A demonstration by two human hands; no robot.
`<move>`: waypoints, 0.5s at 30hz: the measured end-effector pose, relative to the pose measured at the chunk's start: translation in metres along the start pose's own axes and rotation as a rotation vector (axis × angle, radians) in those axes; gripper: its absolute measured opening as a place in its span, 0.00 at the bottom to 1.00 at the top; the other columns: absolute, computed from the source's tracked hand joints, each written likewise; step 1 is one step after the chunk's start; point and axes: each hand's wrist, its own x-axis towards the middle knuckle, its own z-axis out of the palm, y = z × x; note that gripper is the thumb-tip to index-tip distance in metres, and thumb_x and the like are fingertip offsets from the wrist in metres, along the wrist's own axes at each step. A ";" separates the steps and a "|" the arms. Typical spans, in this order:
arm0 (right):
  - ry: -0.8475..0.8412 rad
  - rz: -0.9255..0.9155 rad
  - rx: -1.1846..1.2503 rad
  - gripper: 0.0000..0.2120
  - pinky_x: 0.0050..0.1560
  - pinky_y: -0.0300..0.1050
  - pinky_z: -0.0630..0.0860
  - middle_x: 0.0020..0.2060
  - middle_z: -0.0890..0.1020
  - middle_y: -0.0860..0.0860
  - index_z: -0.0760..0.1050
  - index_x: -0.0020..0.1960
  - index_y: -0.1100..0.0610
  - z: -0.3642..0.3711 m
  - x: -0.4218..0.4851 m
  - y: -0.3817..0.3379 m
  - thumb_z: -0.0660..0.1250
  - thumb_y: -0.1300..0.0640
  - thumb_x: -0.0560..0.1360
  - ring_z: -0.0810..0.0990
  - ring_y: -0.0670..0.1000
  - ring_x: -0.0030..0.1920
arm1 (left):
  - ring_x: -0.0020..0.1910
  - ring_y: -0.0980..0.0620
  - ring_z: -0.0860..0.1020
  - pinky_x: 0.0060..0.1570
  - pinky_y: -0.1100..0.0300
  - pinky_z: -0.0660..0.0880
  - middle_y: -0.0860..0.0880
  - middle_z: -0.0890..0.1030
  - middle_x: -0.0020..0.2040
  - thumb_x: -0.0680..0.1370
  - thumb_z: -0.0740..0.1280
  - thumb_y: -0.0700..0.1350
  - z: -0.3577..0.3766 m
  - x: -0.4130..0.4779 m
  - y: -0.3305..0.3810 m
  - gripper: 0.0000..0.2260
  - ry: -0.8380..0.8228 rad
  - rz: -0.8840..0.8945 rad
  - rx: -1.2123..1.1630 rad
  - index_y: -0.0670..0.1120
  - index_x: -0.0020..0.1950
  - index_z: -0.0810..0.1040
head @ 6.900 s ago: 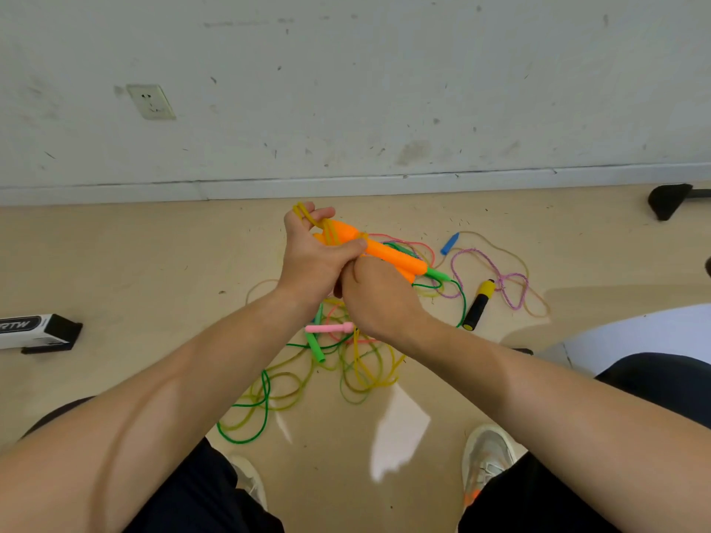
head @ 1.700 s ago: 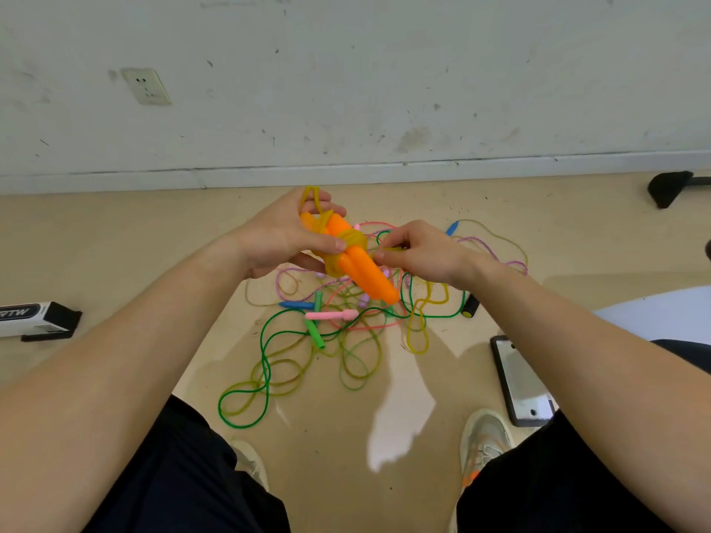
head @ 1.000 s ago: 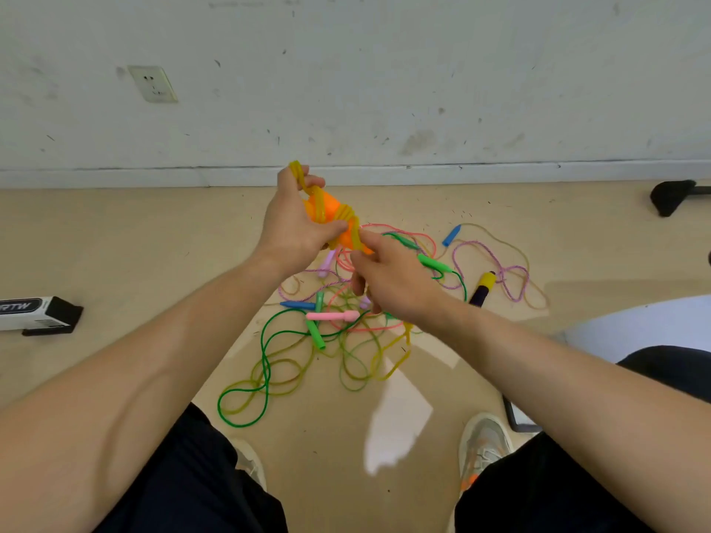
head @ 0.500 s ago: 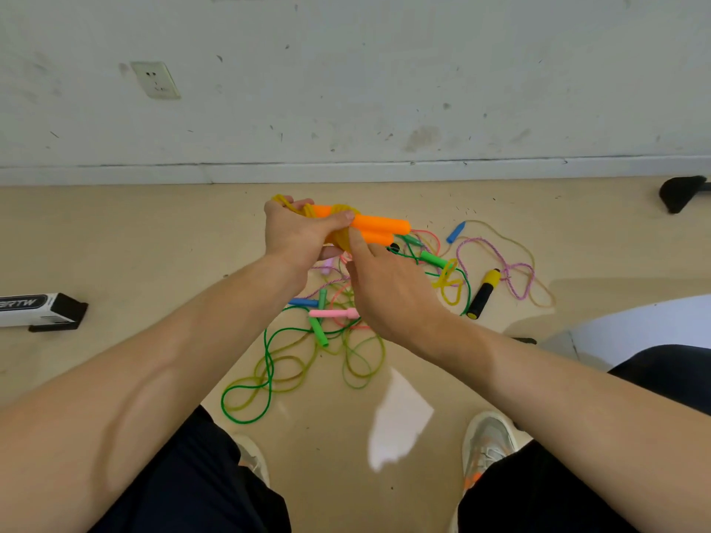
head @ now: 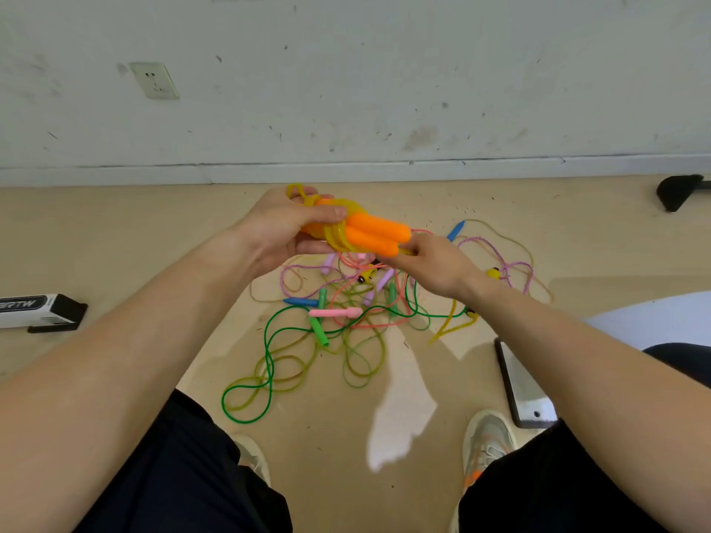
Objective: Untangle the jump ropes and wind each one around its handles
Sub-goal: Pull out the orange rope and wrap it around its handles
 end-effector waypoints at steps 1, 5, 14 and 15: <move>-0.008 -0.012 -0.001 0.25 0.33 0.47 0.57 0.27 0.63 0.49 0.62 0.31 0.54 -0.004 0.001 0.000 0.68 0.38 0.74 0.61 0.48 0.28 | 0.42 0.48 0.85 0.30 0.54 0.82 0.47 0.80 0.60 0.66 0.77 0.37 -0.001 -0.001 0.000 0.29 -0.040 -0.011 0.060 0.40 0.65 0.71; -0.037 -0.036 0.020 0.17 0.32 0.44 0.61 0.25 0.68 0.47 0.74 0.34 0.56 -0.015 0.006 -0.003 0.72 0.48 0.74 0.65 0.46 0.27 | 0.43 0.51 0.85 0.30 0.54 0.82 0.50 0.80 0.60 0.70 0.77 0.35 0.001 -0.004 -0.006 0.30 -0.140 -0.001 0.305 0.43 0.68 0.69; -0.162 0.247 0.844 0.11 0.30 0.41 0.70 0.31 0.70 0.52 0.77 0.48 0.62 -0.014 -0.011 -0.045 0.58 0.59 0.82 0.63 0.47 0.23 | 0.53 0.51 0.80 0.30 0.49 0.82 0.52 0.76 0.60 0.63 0.83 0.39 0.004 0.002 -0.010 0.37 0.080 0.223 0.567 0.47 0.65 0.66; -0.182 0.280 0.917 0.10 0.32 0.42 0.73 0.29 0.70 0.50 0.76 0.51 0.60 -0.011 -0.015 -0.050 0.57 0.58 0.83 0.64 0.47 0.23 | 0.53 0.50 0.79 0.30 0.48 0.82 0.52 0.76 0.60 0.62 0.84 0.39 0.005 0.003 -0.011 0.38 0.115 0.260 0.579 0.47 0.65 0.66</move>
